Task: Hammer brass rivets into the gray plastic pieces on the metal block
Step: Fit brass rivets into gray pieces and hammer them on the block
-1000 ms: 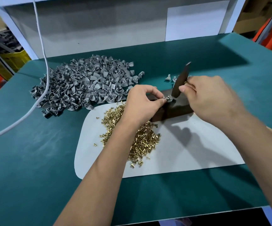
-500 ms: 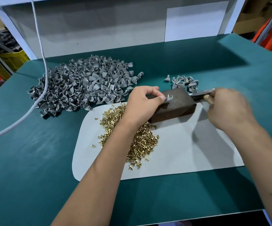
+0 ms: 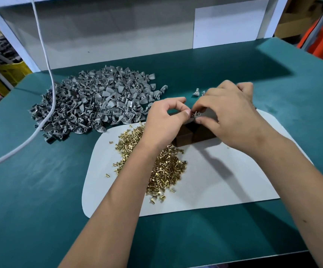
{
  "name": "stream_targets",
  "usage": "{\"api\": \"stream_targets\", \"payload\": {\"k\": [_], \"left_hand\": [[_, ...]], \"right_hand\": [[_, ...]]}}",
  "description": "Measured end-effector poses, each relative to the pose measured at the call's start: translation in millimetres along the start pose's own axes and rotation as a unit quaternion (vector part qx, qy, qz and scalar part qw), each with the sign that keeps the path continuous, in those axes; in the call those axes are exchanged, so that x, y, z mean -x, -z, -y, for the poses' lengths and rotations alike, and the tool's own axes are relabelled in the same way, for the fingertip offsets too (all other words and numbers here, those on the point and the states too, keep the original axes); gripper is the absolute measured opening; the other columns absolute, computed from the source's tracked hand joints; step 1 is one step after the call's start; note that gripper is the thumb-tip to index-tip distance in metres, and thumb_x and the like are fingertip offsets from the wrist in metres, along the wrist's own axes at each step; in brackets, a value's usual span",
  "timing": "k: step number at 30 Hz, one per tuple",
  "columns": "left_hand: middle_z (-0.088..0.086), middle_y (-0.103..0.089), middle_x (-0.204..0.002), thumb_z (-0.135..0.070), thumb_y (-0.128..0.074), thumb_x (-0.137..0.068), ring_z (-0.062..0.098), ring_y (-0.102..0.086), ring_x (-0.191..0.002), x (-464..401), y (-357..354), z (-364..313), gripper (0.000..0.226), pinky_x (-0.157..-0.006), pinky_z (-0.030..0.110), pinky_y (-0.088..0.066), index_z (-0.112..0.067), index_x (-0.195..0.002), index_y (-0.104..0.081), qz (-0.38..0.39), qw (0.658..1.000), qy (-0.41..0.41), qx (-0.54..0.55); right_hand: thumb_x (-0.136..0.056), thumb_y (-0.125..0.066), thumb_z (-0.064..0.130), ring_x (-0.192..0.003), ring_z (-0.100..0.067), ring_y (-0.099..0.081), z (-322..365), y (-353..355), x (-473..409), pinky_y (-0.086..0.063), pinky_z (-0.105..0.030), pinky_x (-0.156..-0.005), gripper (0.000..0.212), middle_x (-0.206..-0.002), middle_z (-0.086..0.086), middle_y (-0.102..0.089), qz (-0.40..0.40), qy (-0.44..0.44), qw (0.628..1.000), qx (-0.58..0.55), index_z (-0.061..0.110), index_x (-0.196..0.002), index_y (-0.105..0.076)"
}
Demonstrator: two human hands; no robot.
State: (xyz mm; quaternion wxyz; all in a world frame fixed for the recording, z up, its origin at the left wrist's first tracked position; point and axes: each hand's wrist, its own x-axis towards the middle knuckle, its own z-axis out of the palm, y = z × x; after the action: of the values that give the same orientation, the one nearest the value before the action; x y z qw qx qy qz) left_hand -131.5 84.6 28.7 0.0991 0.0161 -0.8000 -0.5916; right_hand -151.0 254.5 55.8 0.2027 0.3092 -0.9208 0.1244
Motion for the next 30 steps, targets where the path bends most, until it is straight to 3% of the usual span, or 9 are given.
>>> {"api": "stream_targets", "payload": {"k": [5, 9, 12, 14, 16, 19, 24, 28, 30], "left_hand": [[-0.007, -0.071, -0.116, -0.03, -0.067, -0.08, 0.013, -0.066, -0.115, 1, 0, -2, 0.014, -0.108, 0.049, -0.048, -0.018, -0.081, -0.076, -0.02, 1.0, -0.018, 0.012], [-0.013, -0.072, -0.104, -0.029, -0.07, -0.088, 0.008, -0.065, -0.109, -3, 2, 3, 0.012, -0.106, 0.045, -0.049, -0.019, -0.088, -0.077, -0.063, 0.997, -0.033, -0.012], [-0.02, -0.07, -0.087, -0.028, -0.07, -0.091, -0.001, -0.065, -0.088, -9, 12, 8, 0.011, -0.098, 0.033, -0.052, -0.025, -0.08, -0.073, -0.142, 0.983, -0.024, -0.117], [-0.015, -0.072, -0.085, -0.024, -0.069, -0.088, 0.004, -0.065, -0.071, -12, 24, 15, 0.009, -0.092, 0.036, -0.056, -0.024, -0.08, -0.074, -0.183, 0.958, -0.003, -0.222], [-0.002, -0.076, -0.091, -0.017, -0.07, -0.084, 0.022, -0.071, -0.079, -15, 37, 21, 0.008, -0.095, 0.047, -0.056, -0.021, -0.087, -0.076, -0.205, 0.93, 0.034, -0.304], [0.006, -0.074, -0.097, -0.021, -0.076, -0.081, 0.033, -0.066, -0.103, -18, 59, 28, 0.017, -0.104, 0.048, -0.05, -0.022, -0.098, -0.075, -0.231, 0.892, 0.101, -0.375], [-0.001, -0.077, -0.101, -0.008, -0.078, -0.079, 0.026, -0.07, -0.099, -16, 84, 34, 0.023, -0.097, 0.043, -0.056, -0.024, -0.095, -0.078, -0.17, 0.907, 0.135, -0.361], [-0.002, -0.077, -0.097, -0.001, -0.074, -0.081, 0.023, -0.072, -0.091, -16, 89, 36, 0.025, -0.087, 0.038, -0.06, -0.026, -0.087, -0.078, -0.19, 0.907, 0.133, -0.352], [-0.001, -0.076, -0.093, -0.001, -0.072, -0.08, 0.023, -0.071, -0.088, -16, 92, 38, 0.027, -0.081, 0.033, -0.057, -0.028, -0.082, -0.076, -0.2, 0.907, 0.131, -0.347]], "right_hand": [[-0.093, -0.064, 0.046, -0.096, -0.02, -0.049, -6, -6, -10, -0.02, -0.038, -0.085, 0.02, -0.082, 0.013, -0.061, 0.007, 0.0, 0.999, -0.037, 0.027, -0.087, -0.062], [-0.094, -0.064, 0.054, -0.086, -0.022, -0.05, -26, -11, -29, -0.019, -0.037, -0.081, 0.037, -0.066, 0.012, -0.05, 0.008, -0.068, 0.997, -0.027, 0.022, -0.076, -0.057], [-0.091, -0.065, 0.06, -0.085, -0.028, -0.056, -44, -11, -44, -0.024, -0.039, -0.084, 0.048, -0.066, 0.006, -0.058, 0.047, -0.158, 0.986, -0.003, 0.017, -0.069, -0.059], [-0.087, -0.068, 0.063, -0.089, -0.03, -0.057, -54, -12, -51, -0.032, -0.043, -0.092, 0.052, -0.072, -0.002, -0.065, 0.067, -0.213, 0.975, 0.001, 0.017, -0.064, -0.06], [-0.083, -0.072, 0.066, -0.097, -0.033, -0.06, -61, -12, -57, -0.037, -0.044, -0.097, 0.051, -0.08, -0.008, -0.069, 0.072, -0.262, 0.962, 0.013, 0.016, -0.069, -0.067], [-0.081, -0.074, 0.065, -0.101, -0.035, -0.062, -61, -9, -65, -0.037, -0.047, -0.102, 0.049, -0.089, -0.012, -0.071, 0.057, -0.29, 0.954, 0.041, 0.015, -0.083, -0.072], [-0.083, -0.08, 0.043, -0.083, -0.025, -0.067, -12, 2, -64, -0.054, -0.035, -0.083, 0.026, -0.075, 0.003, -0.068, 0.092, -0.122, 0.987, -0.051, 0.025, -0.072, -0.066], [-0.086, -0.078, 0.035, -0.077, -0.01, -0.066, 66, -1, -49, -0.058, -0.033, -0.079, 0.007, -0.079, 0.014, -0.068, 0.186, 0.076, 0.972, -0.12, 0.029, -0.085, -0.074], [-0.086, -0.077, 0.038, -0.084, -0.013, -0.065, 95, -12, -43, -0.056, -0.034, -0.081, 0.013, -0.084, 0.014, -0.066, 0.219, 0.138, 0.959, -0.113, 0.031, -0.096, -0.073]]}}
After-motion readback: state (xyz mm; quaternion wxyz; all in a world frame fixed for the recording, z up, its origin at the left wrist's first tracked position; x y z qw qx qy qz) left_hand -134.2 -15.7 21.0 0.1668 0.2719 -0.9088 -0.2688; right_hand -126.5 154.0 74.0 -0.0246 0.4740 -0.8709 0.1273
